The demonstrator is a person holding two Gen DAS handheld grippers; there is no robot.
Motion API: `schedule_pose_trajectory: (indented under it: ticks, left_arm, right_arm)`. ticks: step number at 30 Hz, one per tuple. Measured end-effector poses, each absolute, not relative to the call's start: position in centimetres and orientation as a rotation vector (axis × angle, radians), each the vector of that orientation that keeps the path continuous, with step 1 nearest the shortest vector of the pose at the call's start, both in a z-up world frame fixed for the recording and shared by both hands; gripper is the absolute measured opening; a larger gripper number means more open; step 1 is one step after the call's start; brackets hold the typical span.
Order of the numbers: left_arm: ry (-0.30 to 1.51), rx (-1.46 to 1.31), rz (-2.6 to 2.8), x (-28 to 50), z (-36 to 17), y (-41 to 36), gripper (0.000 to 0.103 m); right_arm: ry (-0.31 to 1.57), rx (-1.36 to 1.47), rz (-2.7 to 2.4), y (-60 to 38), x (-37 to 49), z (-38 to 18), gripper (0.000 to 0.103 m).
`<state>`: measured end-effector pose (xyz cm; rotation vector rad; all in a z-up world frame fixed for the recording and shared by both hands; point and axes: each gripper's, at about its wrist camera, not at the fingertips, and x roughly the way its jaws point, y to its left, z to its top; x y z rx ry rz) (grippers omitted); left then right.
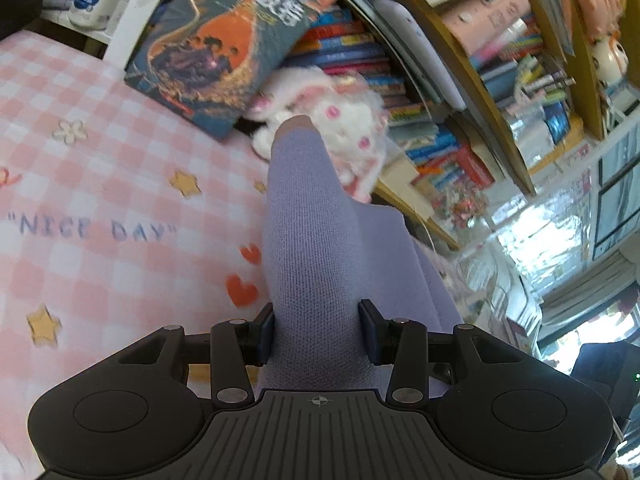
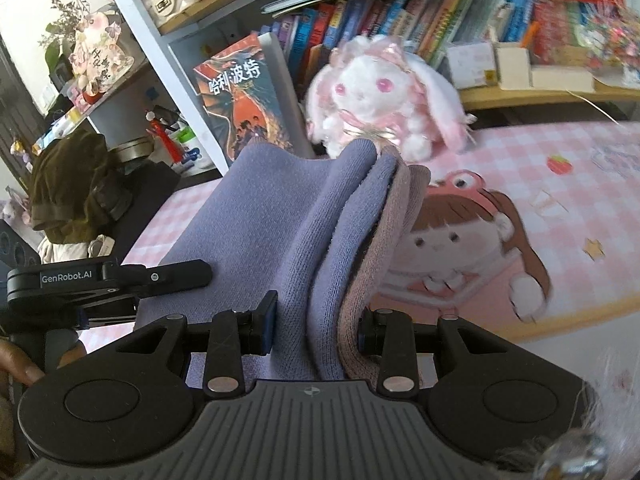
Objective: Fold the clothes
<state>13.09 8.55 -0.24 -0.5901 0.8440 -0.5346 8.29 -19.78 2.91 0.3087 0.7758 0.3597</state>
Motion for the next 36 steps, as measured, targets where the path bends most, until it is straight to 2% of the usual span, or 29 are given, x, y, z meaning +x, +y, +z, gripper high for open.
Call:
schedule_pose_trajectory:
  ticks: [8,20,27,29,31,32,36]
  left_arm:
    - [0.841,-0.628,-0.478,19.1,-1.9,11.4,0.041]
    - [0.906,-0.635,-0.397,22.3,-5.3,12.6,0.042]
    - [0.905,-0.644,-0.377,22.3,-5.8,12.8,0.048]
    - [0.903,-0.625,-0.361,22.1,-5.3,12.7,0.047]
    - [0.896,-0.587,-0.341,21.6,-4.5,12.6,0.048]
    - [0.893,-0.568,-0.331,21.4,-4.0,12.5,0.048]
    - [0.824,-0.444,-0.319,18.9,-1.7,12.1,0.05]
  right_arm:
    - [0.781,0.282,0.388,-16.2,15.2,2.2,0.032]
    - [0.833,0.396,0.402,-15.3,20.7,-1.6,0.033]
    - [0.874,0.545,0.355,-16.9,21.2,-4.1,0.042]
    - [0.868,0.522,0.338,-16.7,21.0,-3.6,0.048]
    - [0.858,0.505,0.318,-16.8,20.6,-2.9,0.061]
    - [0.851,0.498,0.308,-16.9,20.4,-2.5,0.064]
    - [0.796,0.452,0.28,-17.6,18.6,-0.5,0.069]
